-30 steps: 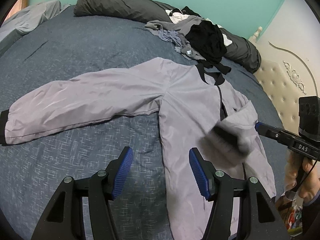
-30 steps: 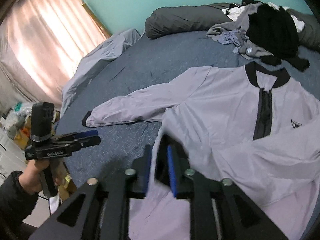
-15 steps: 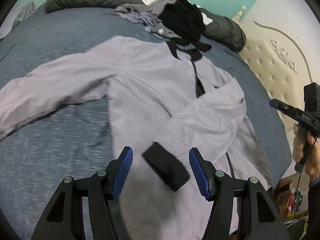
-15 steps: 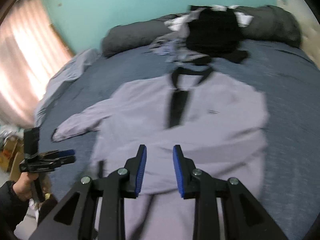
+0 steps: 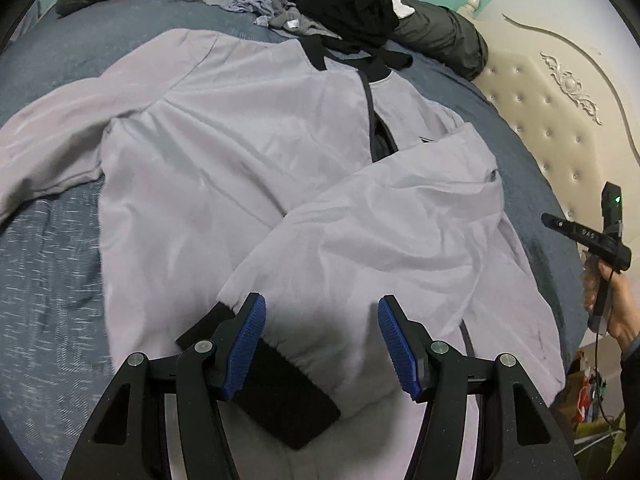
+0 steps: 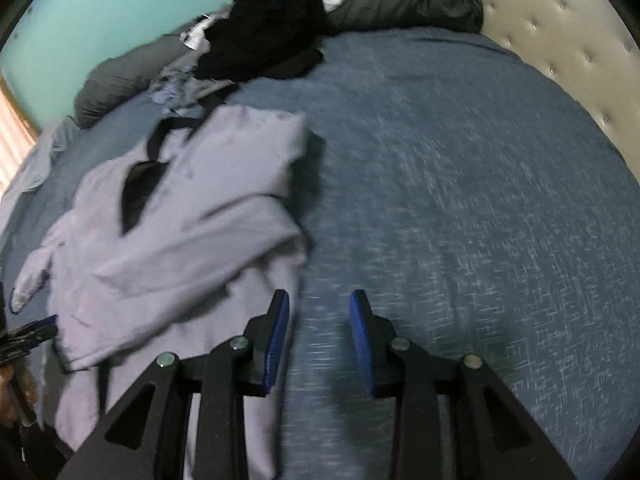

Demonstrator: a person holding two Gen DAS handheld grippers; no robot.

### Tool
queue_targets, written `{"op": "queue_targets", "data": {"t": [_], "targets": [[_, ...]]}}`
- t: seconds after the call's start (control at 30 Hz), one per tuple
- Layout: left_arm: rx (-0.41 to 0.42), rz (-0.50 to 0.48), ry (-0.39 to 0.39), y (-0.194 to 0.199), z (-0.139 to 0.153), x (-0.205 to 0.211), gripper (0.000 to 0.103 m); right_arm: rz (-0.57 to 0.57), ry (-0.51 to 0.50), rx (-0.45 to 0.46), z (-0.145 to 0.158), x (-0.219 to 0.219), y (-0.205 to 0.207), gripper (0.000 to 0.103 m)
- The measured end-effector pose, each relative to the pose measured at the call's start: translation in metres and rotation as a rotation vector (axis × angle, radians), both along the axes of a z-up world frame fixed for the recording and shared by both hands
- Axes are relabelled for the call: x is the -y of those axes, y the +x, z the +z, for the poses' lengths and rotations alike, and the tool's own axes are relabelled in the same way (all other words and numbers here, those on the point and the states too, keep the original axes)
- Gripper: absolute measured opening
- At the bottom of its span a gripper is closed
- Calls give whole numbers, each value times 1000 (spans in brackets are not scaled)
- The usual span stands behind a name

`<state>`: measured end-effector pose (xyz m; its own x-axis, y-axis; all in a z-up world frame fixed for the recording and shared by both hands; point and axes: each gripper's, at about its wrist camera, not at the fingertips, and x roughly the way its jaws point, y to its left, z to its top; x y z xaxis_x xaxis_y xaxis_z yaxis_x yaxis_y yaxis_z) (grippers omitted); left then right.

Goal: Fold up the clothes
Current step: 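Release the cuff with the right gripper while the left gripper moves over it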

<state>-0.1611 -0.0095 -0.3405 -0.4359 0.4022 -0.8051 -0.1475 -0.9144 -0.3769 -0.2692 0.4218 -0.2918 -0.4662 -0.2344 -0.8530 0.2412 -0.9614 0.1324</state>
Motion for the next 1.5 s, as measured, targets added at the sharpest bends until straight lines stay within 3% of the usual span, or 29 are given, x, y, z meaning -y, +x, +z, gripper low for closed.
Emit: {"op": "queue_targets", "data": {"t": [0.23, 0.63, 0.7, 1.0, 1.2, 1.23, 1.27, 1.33, 1.4, 1.5], "targets": [[-25, 9, -11, -6, -8, -3, 63, 44, 27, 11, -28, 19, -31, 31], [-85, 22, -8, -2, -14, -2, 63, -40, -147, -27, 10, 32, -110, 35], [-87, 24, -1, -1, -15, -1, 63, -46, -149, 11, 10, 43, -132, 39], [-76, 34, 26, -2, -22, 2, 63, -64, -90, 136, -10, 77, -211, 39], [-76, 12, 14, -2, -27, -1, 65, -70, -53, 197, -30, 88, -232, 39], [-72, 12, 21, -2, -27, -1, 65, -69, -46, 202, -32, 90, -233, 36], [-70, 12, 27, -2, -28, 0, 65, -67, -39, 206, -34, 92, -235, 21], [-67, 12, 37, -2, -29, 2, 65, -64, -25, 215, -38, 96, -238, 8], [-69, 10, 35, -2, -29, 1, 65, -61, -12, 224, -42, 101, -242, 3], [-73, 2, 41, 0, -28, 0, 65, -67, 63, 77, -17, 111, -234, 2]]}}
